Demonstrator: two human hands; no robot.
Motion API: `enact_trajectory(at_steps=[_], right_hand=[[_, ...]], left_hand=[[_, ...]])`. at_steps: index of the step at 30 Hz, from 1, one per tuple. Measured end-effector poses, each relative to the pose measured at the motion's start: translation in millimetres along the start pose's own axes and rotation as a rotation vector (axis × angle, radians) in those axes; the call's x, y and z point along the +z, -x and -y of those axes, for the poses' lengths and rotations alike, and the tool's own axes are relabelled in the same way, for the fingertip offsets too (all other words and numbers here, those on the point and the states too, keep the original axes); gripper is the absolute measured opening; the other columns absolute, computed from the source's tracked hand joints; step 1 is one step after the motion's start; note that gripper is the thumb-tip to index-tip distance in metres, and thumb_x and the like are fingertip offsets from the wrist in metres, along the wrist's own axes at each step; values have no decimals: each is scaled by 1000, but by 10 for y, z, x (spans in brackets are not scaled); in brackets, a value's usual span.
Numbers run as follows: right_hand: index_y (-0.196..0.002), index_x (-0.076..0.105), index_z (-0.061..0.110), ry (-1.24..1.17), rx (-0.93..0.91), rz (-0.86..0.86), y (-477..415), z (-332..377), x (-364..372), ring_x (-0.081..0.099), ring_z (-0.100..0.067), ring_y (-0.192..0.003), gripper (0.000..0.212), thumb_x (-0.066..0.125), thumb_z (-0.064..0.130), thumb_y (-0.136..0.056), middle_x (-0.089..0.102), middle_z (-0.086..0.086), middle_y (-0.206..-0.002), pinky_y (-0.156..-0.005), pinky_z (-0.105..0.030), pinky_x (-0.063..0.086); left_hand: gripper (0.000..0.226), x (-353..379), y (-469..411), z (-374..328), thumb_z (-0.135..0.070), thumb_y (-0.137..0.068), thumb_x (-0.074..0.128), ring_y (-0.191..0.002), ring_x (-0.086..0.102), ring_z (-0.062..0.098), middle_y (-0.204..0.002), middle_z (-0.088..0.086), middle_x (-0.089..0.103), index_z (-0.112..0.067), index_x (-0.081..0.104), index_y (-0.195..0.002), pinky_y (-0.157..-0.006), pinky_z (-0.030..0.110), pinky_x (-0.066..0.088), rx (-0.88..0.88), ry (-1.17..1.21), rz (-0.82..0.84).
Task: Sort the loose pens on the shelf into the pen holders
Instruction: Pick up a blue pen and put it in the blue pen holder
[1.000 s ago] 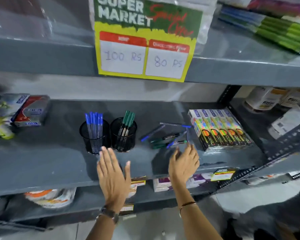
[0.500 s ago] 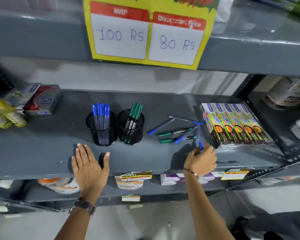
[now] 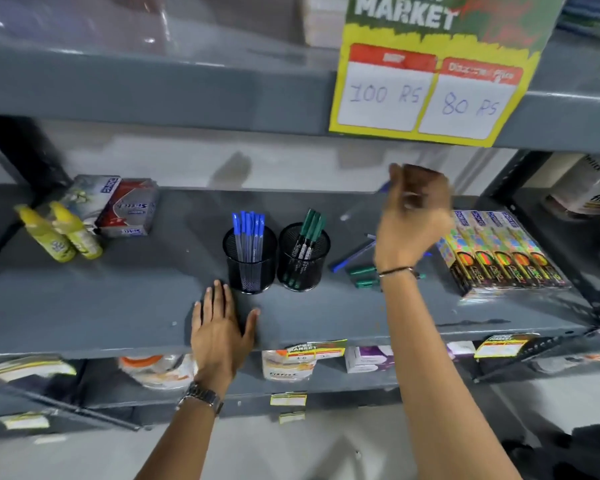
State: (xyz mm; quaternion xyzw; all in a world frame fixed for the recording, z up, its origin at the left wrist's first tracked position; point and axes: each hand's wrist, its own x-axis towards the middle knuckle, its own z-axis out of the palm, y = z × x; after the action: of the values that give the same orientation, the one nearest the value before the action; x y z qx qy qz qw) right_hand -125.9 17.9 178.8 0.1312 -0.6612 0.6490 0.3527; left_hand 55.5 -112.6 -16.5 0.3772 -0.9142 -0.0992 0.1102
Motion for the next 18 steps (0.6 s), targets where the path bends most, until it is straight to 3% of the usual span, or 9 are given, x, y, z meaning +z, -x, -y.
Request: enact_trajectory(at_steps=[3,5,9,12,14,18], right_hand=[[-76,61,25,-13,59,311,273,142,390,62,-16,-59,12,69,19,-81,69,-11,-75,-60,-38,54],[-76,63,19,33,17,525,496,125,552,64,-20,-61,9,70,19,-82,68,-11,-76,-62,-35,53],[-77,64,10,129,27,693,765,-62,590,63,-21,-64,10,70,17,-81,68,-9,-76,-64,-33,54],[-77,63,11,176,41,699,877,-92,584,62,-23,-63,10,69,18,-83,67,-9,-77,-63,-41,56],[-77,64,9,174,-27,603,849,-10,610,59,-26,-59,9,67,15,-83,64,-12,-74,-58,-42,54],[-76,64,5,24,-178,365,671,291,708,59,-24,-57,8,69,9,-81,64,-15,-76,-53,-29,50]], left_hand=[[83,-1,-6,25,-61,-89,15,-138,29,31,-150,16,33,0,32,-143,-113,42,14,16,-9,20],[80,1,-10,65,-59,-91,17,-135,35,33,-147,18,38,1,37,-140,-111,45,20,7,7,26],[77,-32,5,-5,-56,-92,20,-128,44,35,-139,21,48,3,46,-133,-108,43,20,16,38,18],[74,-39,16,-13,-54,-91,27,-129,44,35,-139,20,47,3,46,-134,-108,42,18,16,49,6],[73,-27,15,0,-53,-90,30,-129,43,35,-140,20,47,3,45,-135,-108,43,20,17,44,-4],[72,-35,11,-6,-53,-89,32,-127,46,35,-138,21,49,3,48,-132,-105,48,34,13,57,-15]])
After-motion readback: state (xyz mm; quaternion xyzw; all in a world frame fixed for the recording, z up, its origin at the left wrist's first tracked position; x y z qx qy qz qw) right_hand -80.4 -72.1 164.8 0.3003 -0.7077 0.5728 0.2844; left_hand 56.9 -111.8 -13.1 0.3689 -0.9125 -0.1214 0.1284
